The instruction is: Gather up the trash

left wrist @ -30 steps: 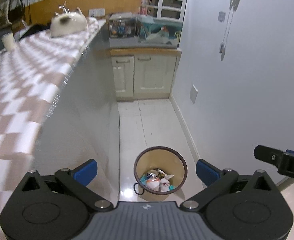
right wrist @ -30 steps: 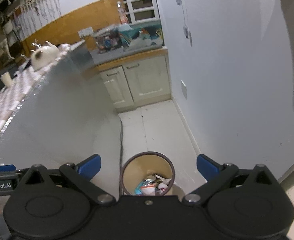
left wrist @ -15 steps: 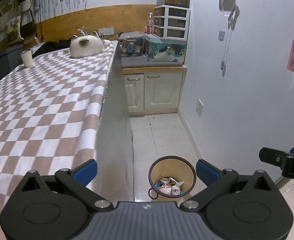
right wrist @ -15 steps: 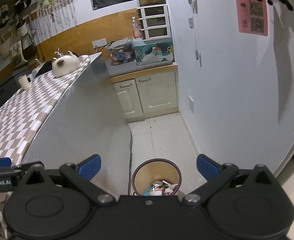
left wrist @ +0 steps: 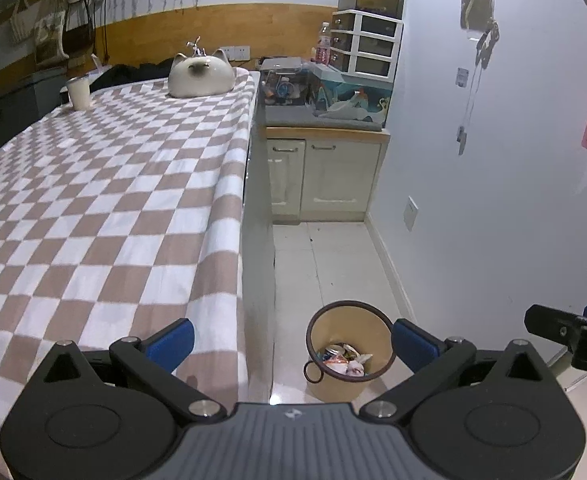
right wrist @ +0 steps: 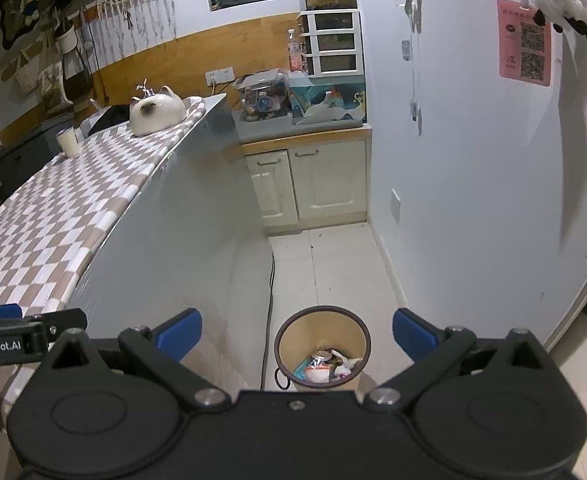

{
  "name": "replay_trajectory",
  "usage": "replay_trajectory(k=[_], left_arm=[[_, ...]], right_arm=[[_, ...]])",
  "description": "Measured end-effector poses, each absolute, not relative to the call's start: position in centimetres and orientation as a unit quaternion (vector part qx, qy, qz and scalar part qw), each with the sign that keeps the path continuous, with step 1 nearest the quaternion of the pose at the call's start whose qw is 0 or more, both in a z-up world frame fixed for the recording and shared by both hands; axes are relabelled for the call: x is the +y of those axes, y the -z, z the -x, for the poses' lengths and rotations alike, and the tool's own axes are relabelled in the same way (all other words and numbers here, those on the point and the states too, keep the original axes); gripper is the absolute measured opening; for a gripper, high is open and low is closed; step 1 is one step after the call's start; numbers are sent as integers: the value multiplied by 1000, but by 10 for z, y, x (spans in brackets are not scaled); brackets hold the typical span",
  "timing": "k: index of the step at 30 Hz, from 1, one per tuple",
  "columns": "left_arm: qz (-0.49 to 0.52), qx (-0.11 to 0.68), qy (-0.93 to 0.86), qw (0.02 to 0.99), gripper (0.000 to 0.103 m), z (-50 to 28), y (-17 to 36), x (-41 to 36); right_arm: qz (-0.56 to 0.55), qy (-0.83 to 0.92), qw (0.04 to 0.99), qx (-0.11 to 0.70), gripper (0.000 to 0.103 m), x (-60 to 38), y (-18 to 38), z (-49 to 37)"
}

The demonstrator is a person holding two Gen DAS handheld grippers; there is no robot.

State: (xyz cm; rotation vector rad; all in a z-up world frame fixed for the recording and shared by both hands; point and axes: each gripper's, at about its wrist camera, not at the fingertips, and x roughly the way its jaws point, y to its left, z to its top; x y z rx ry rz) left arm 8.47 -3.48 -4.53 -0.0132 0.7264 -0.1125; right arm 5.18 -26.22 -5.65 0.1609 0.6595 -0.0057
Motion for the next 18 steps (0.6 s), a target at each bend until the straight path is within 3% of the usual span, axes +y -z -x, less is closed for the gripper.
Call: replay_trajectory(k=[18], left_arm=[[-2, 355, 72, 932, 103, -53, 52, -27]], right_arm=[[-64, 13, 942, 329, 103, -252, 65, -20]])
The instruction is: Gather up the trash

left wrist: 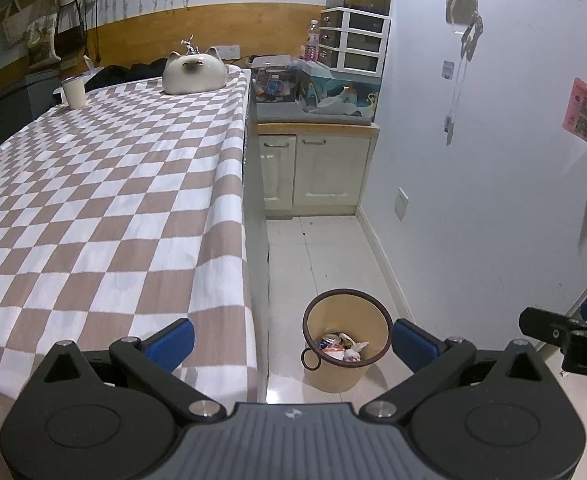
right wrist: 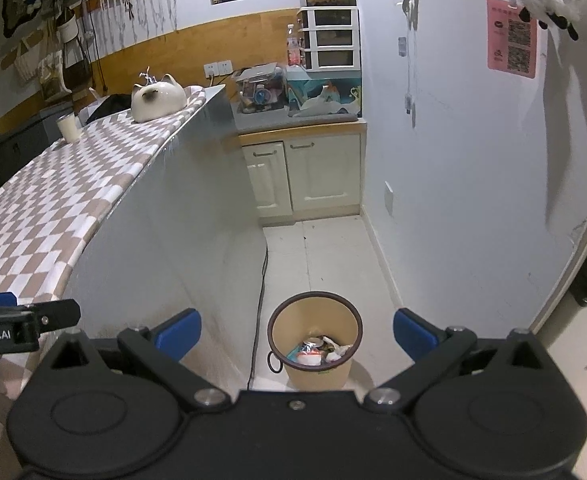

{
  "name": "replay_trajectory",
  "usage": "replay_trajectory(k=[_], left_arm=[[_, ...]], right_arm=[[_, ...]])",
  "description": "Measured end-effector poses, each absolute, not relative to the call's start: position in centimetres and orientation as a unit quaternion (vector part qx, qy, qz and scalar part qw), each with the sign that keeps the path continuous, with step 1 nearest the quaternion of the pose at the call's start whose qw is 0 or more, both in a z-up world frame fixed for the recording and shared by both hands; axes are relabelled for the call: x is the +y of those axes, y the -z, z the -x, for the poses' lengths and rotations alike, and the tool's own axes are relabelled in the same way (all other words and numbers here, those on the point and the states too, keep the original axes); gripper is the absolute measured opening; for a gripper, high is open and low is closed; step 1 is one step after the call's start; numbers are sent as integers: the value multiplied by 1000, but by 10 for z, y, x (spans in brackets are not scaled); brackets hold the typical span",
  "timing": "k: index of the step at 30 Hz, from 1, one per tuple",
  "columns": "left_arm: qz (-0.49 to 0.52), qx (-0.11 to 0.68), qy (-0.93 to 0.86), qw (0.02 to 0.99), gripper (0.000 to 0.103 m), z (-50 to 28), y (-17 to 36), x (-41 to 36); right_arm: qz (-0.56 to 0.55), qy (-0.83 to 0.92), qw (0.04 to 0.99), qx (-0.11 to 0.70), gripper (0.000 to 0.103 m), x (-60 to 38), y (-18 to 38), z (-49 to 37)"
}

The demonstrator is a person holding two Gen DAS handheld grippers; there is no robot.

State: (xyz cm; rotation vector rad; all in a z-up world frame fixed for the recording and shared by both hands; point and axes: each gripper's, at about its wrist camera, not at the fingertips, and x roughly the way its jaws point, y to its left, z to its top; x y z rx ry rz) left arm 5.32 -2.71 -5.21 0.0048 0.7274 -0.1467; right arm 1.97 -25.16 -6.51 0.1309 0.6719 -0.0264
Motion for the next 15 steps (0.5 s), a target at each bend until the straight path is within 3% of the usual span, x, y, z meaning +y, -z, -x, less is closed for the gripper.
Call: replay_trajectory(k=[15], left_arm=[[4, 358, 71, 931, 103, -50, 54, -23]], right_arm=[[-60, 23, 942, 328, 103, -254, 65, -16]])
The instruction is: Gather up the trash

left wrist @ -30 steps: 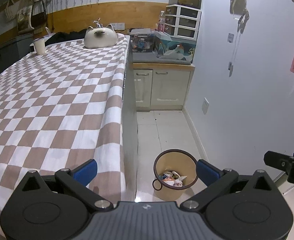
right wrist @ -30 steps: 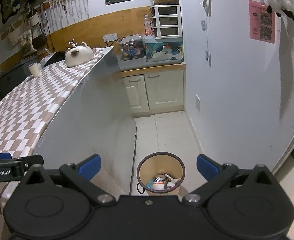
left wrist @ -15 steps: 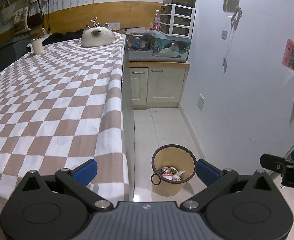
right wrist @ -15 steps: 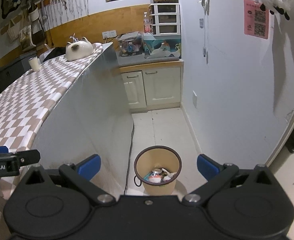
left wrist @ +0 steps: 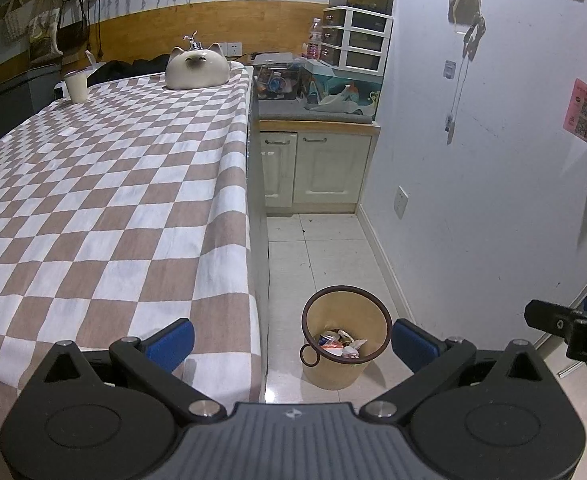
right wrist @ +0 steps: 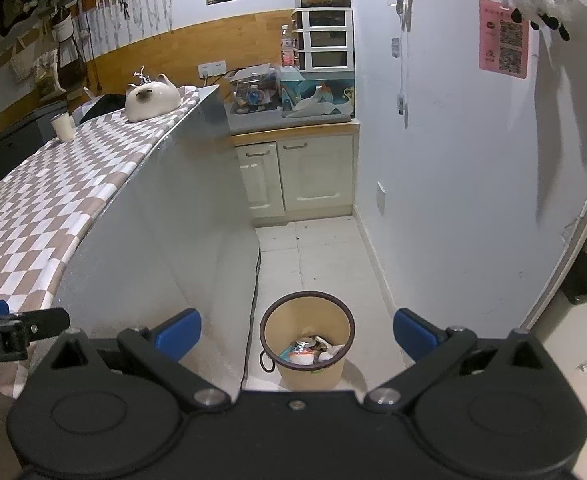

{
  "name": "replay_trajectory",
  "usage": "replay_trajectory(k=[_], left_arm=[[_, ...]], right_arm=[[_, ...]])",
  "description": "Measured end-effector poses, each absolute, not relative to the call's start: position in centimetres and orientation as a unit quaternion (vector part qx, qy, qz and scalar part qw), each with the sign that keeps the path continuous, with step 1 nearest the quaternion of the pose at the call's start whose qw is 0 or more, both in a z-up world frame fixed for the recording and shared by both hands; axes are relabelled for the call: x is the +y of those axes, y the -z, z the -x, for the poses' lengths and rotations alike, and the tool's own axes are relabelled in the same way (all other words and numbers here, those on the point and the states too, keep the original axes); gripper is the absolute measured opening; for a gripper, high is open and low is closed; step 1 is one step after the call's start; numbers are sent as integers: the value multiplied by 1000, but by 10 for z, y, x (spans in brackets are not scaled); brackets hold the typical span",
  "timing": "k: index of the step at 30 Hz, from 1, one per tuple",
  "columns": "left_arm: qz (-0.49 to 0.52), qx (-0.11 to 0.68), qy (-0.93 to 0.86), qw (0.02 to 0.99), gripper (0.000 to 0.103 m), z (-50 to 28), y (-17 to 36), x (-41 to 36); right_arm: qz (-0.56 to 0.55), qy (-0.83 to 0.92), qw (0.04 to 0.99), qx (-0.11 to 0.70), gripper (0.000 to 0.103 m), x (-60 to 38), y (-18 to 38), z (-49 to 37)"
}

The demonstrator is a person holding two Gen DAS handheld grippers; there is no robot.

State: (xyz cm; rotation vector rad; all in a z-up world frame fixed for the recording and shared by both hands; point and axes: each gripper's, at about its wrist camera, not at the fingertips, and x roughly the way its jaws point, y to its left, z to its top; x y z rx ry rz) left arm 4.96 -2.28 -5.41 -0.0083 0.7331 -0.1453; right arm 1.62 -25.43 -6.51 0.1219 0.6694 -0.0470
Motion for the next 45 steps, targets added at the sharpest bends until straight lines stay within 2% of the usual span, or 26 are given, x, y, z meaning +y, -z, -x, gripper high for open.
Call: replay_trajectory(k=[45], left_arm=[[6, 358, 70, 931, 103, -50, 55, -21]], right_arm=[[-52, 28, 941, 333, 103, -250, 69, -17]])
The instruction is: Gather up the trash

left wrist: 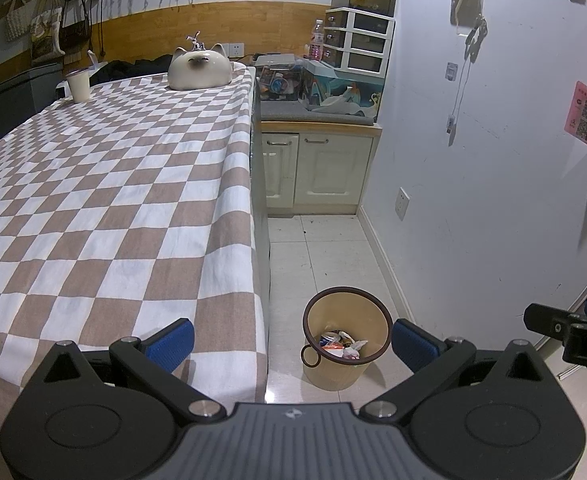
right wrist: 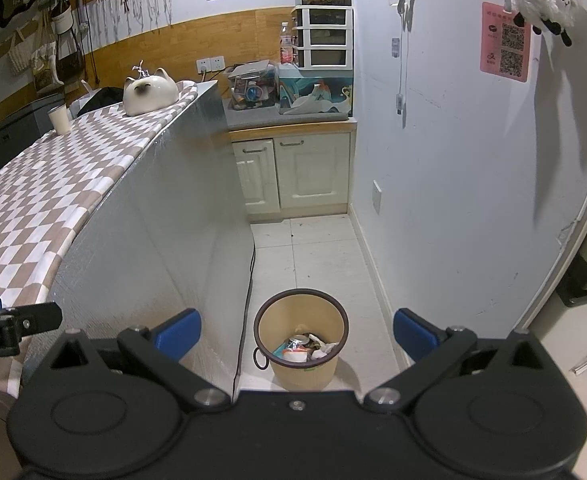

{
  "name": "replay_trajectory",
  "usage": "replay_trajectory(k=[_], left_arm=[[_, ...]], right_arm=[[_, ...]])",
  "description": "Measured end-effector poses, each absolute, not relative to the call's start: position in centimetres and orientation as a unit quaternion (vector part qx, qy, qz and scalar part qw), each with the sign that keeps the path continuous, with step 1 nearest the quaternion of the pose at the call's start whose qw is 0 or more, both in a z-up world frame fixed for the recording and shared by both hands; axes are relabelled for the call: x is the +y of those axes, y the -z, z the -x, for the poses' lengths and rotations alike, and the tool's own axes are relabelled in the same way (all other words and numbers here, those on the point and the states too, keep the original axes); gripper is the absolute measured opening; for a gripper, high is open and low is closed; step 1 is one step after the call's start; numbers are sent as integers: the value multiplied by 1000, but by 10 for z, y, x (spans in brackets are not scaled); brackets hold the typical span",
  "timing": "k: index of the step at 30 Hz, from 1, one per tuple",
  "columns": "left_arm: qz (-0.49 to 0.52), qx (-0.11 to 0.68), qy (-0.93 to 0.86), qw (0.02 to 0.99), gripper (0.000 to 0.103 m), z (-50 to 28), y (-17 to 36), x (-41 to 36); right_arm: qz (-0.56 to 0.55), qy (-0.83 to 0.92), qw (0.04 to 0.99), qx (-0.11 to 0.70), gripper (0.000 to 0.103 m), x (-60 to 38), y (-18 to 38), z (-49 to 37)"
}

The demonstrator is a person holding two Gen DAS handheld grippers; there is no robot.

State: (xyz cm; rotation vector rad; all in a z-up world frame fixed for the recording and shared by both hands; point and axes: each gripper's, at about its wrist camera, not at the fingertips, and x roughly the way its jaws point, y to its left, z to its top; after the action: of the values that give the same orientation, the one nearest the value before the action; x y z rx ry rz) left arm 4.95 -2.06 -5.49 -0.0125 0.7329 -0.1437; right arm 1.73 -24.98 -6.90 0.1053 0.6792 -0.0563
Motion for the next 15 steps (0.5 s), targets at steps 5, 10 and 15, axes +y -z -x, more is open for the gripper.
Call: replay_trajectory(k=[5, 10, 15], left_arm=[[6, 358, 70, 931, 103, -49, 55, -21], [6, 358, 70, 931, 103, -49, 55, -21], [6, 358, 70, 931, 103, -49, 55, -21]], right_arm=[[-52, 28, 941, 333, 103, -250, 69, -17], [-50, 28, 941, 333, 103, -250, 69, -18], [-50, 29, 941, 333, 103, -251, 69, -17]])
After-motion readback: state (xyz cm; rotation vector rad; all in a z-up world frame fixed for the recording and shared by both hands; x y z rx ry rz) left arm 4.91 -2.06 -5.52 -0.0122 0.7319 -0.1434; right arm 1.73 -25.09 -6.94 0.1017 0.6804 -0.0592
